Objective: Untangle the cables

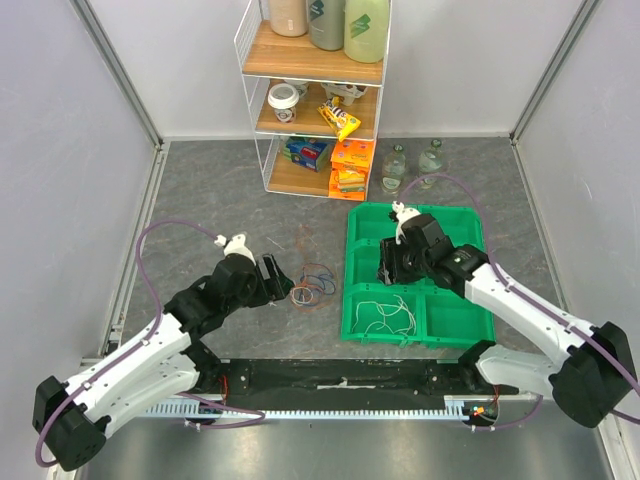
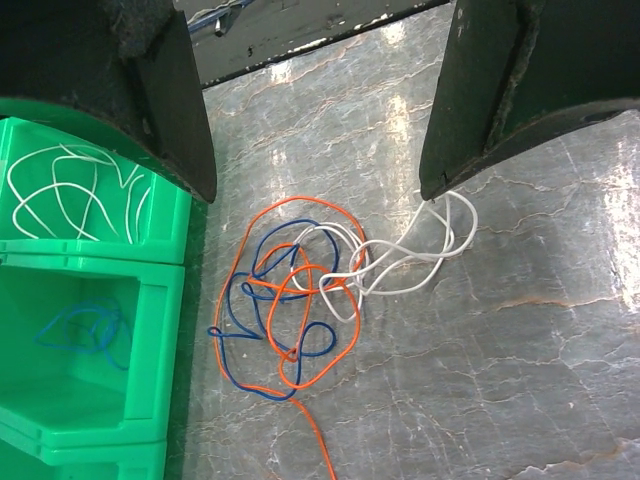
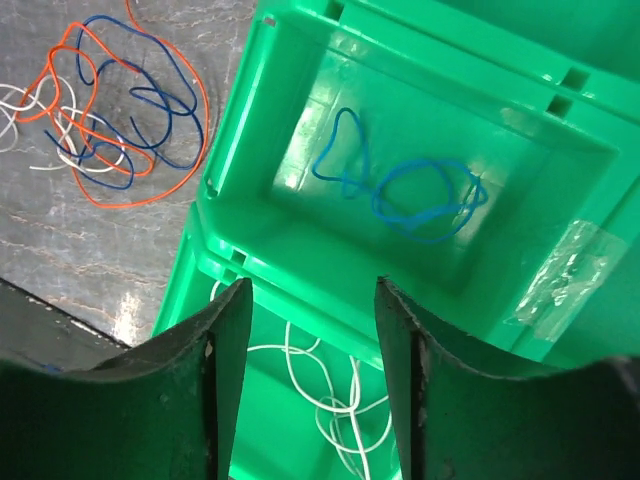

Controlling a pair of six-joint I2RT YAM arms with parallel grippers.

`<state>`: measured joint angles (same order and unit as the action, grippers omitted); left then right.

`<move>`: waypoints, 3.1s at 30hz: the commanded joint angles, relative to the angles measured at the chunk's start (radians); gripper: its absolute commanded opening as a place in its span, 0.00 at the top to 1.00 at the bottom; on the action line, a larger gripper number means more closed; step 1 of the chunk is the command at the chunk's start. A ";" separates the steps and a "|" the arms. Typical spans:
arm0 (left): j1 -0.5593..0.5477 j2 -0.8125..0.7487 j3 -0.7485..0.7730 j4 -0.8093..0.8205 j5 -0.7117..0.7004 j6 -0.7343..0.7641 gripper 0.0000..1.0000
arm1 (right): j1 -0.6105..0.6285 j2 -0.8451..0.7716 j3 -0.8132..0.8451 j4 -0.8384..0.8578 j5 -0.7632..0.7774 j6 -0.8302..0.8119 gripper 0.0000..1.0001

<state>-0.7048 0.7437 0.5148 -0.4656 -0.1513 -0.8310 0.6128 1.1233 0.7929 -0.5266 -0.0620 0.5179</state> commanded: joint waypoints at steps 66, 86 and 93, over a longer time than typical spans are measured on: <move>0.008 -0.144 -0.039 0.024 -0.050 0.098 0.98 | 0.392 0.691 0.232 0.740 0.243 -0.016 0.79; 0.008 -0.630 0.419 -0.239 -0.396 0.259 0.98 | 0.361 0.742 0.224 0.631 0.426 0.045 1.00; 0.008 -0.620 0.524 -0.240 -0.403 0.323 0.98 | 0.361 0.734 0.249 0.619 0.415 0.018 1.00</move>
<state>-0.7017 0.1062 1.0035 -0.7029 -0.5083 -0.5842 0.9779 1.8580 1.0031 0.1028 0.3195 0.5503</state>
